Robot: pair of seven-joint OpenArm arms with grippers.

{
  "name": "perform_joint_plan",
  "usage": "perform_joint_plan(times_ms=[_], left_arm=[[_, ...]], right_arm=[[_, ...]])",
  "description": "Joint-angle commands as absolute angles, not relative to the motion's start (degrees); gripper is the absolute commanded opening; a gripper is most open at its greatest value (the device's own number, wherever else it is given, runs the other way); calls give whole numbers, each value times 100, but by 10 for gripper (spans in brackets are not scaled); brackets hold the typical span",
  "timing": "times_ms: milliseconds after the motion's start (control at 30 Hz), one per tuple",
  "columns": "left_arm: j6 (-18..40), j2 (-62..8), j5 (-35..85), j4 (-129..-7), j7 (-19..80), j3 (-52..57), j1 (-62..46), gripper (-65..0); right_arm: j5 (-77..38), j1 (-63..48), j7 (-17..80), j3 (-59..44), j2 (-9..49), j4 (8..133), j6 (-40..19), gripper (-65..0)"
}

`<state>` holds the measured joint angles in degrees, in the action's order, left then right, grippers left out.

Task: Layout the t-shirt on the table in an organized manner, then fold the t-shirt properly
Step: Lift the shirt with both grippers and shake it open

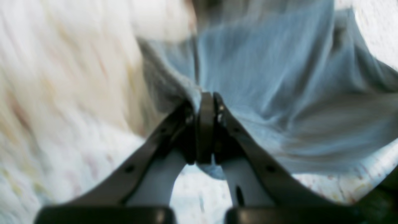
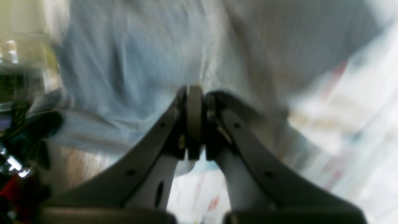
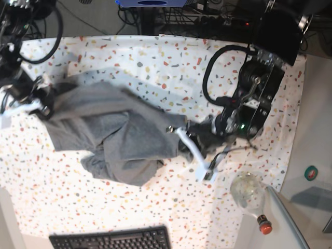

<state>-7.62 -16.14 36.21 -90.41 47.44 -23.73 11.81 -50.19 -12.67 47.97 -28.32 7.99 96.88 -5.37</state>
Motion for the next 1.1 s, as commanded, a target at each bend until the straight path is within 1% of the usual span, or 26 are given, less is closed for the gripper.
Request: perform_joint_plan(times_ms=[0,100,200,267,333,433,500,633,667,733,767,833,900,967,1033,1067], left_arm=[[-725,-1376,3530,-8989,4646,-2580,1525,-650],[-708,-725,3073,-8066,4611,-2862,2352,-650],[-699,-92,2563,-6853,4549,-2844,3213,-650],[-690,207,2299,-6378,4312,-2853,3723,-650],[-690,444,2123,-6158,3978,-2835,4215,-650],[-690,585,2193,-6369,3758,-2809,4936,-650],[-699,611,2448,-6712,3776,-2659,5367,-650],[-708,620,3240,-7626,3785,-1877,5657,-650],[-708,602,3407,-7960,3793,-1736,5631,-650],[-708,585,3662,-8409,3908,-1613,5464,-650],[-708,567,3758,-8549,4004,-1613,5314,-650],[-699,409,3855,-8857,4075,-1613,4769,-650],[-699,207,3908,-9341,4084,-1622,3925,-650],[-699,-75,3864,-9930,4084,-1622,2967,-650],[-708,-391,3864,-10360,4084,-1613,2062,-650],[-708,-567,3864,-10466,4084,-1613,1613,-650]], right_arm=[[-5121,-866,4866,-2932,1068,9613,-505,-650],[-5121,400,5358,-2949,1701,8716,-347,-650],[-5121,1657,5508,-2923,2369,7618,-365,-650],[-5121,2369,5508,-2879,2703,7169,-365,-650],[-5138,3134,5508,-2554,3055,6923,-365,-650],[-5165,4110,5508,-1991,3538,6905,-374,-650],[-5174,4734,5508,-1736,3802,6914,-374,-650],[-5226,5604,5701,-1684,4075,6941,-409,-650],[-5332,5710,5771,-1684,4171,7002,-523,-650],[-5631,5675,5877,-1815,4382,7160,-787,-650],[-5815,5490,5938,-1965,4462,7266,-901,-650],[-6123,4822,6044,-2457,4567,7512,-971,-650],[-6334,3793,6141,-3152,4558,7881,-971,-650],[-6571,2519,6167,-3969,4382,8207,-980,-650],[-6818,1332,6141,-4690,4004,8435,-989,-650],[-6853,804,6141,-4954,3723,8479,-1007,-650]])
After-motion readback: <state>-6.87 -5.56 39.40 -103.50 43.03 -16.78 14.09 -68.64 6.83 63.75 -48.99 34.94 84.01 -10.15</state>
